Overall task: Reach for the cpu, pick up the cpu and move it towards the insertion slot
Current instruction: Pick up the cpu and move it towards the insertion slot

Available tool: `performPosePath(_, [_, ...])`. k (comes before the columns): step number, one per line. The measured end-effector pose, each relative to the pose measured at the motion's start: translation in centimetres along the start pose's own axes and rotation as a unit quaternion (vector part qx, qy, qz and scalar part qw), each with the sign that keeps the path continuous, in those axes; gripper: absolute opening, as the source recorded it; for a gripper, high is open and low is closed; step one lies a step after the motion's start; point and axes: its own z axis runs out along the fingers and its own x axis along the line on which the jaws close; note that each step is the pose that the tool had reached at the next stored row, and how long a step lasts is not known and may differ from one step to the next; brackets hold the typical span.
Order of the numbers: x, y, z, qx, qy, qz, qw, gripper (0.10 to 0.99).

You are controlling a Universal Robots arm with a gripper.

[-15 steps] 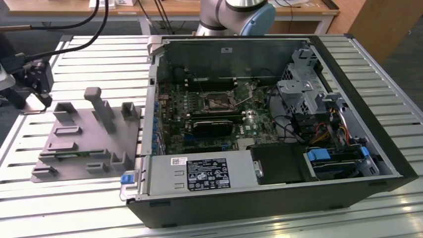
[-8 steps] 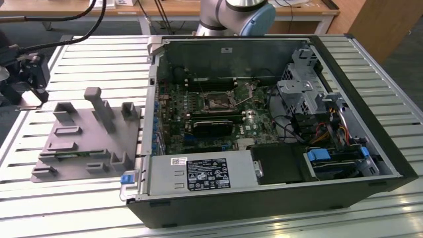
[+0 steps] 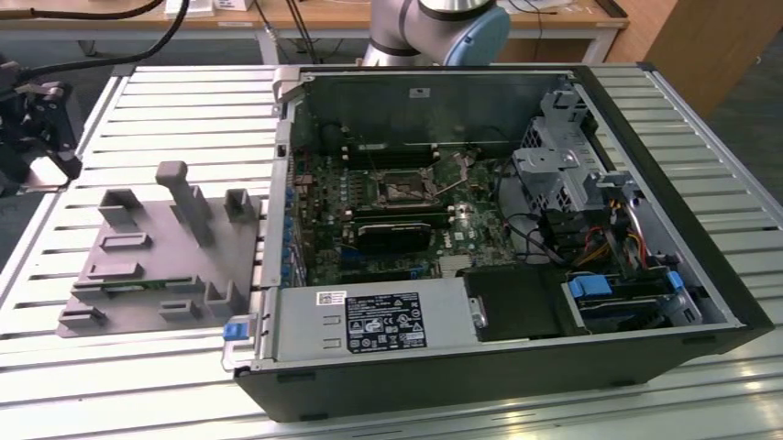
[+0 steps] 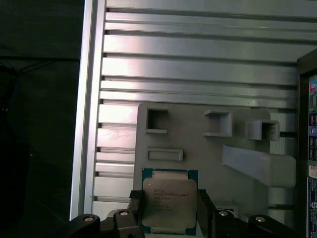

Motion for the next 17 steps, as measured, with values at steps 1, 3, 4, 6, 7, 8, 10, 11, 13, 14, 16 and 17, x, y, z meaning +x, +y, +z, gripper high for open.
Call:
performPosePath(1, [0.00, 0.01, -0.19, 0.0000, 0.0000, 0.000, 1.0000, 0.529])
performPosePath(3, [0.00, 0.04, -0.52, 0.0000, 0.0000, 0.000, 1.0000, 0.529])
performPosePath(4, [0.00, 0.04, -0.68, 0.0000, 0.0000, 0.000, 1.0000, 0.529])
performPosePath(6, [0.00, 0.07, -1.02, 0.0000, 0.0000, 0.000, 1.0000, 0.529])
performPosePath(7, [0.00, 0.08, -1.18, 0.0000, 0.0000, 0.000, 1.0000, 0.529])
performPosePath(8, [0.00, 0.09, -1.34, 0.0000, 0.0000, 0.000, 1.0000, 0.529])
performPosePath(10, [0.00, 0.12, -1.89, 0.0000, 0.0000, 0.000, 1.0000, 0.529])
performPosePath(11, [0.00, 0.14, -2.10, 0.0000, 0.0000, 0.000, 1.0000, 0.529])
performPosePath(13, [0.00, 0.16, -2.50, 0.0000, 0.0000, 0.000, 1.0000, 0.529])
performPosePath(14, [0.00, 0.18, -2.69, 0.0000, 0.0000, 0.000, 1.0000, 0.529])
performPosePath(16, [-0.01, 0.20, -3.05, 0.0000, 0.0000, 0.000, 1.0000, 0.529])
performPosePath(17, [-0.01, 0.21, -3.19, 0.0000, 0.0000, 0.000, 1.0000, 0.529])
